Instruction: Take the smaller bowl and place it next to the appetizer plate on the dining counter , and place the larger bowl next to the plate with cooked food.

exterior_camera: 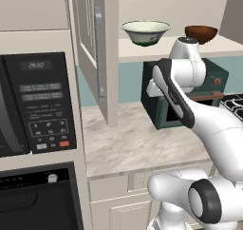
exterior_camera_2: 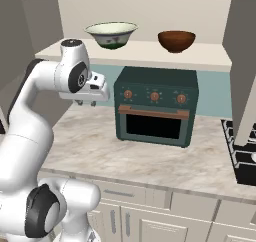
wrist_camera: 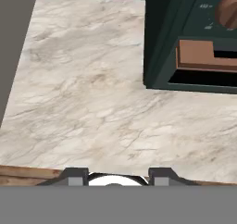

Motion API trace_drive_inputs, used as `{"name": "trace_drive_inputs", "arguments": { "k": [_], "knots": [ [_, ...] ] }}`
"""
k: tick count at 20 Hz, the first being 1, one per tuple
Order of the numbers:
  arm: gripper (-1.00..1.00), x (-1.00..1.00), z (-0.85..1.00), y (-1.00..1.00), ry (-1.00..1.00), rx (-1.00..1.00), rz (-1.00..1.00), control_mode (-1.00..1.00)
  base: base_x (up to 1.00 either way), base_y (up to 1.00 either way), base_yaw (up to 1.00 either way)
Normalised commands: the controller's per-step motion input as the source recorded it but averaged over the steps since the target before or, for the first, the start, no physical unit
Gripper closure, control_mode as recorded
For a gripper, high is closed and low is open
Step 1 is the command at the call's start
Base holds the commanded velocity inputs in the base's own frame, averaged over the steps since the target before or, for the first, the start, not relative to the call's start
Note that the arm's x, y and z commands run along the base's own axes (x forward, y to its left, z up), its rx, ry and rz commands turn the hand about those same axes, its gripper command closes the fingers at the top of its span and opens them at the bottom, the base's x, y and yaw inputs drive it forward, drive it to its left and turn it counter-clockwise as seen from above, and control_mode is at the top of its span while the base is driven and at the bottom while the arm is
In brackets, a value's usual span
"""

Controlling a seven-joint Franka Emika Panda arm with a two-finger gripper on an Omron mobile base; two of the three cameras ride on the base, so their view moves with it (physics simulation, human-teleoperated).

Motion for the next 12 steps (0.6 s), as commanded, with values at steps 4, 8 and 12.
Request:
{"name": "trace_drive_inputs", "arguments": {
  "k": [4, 8, 12],
  "knots": [
    [-1.0, -0.08, 0.0, -0.09, 0.0, 0.03, -0.03, -1.0, 0.0, 0.0, 0.0],
    [-1.0, -0.1, 0.06, -0.25, -0.13, 0.2, -0.13, -1.0, 0.0, 0.0, 0.0],
    [-1.0, 0.0, 0.28, -0.44, -0.23, 0.34, -0.16, -1.0, 0.0, 0.0, 0.0]
  ]
}}
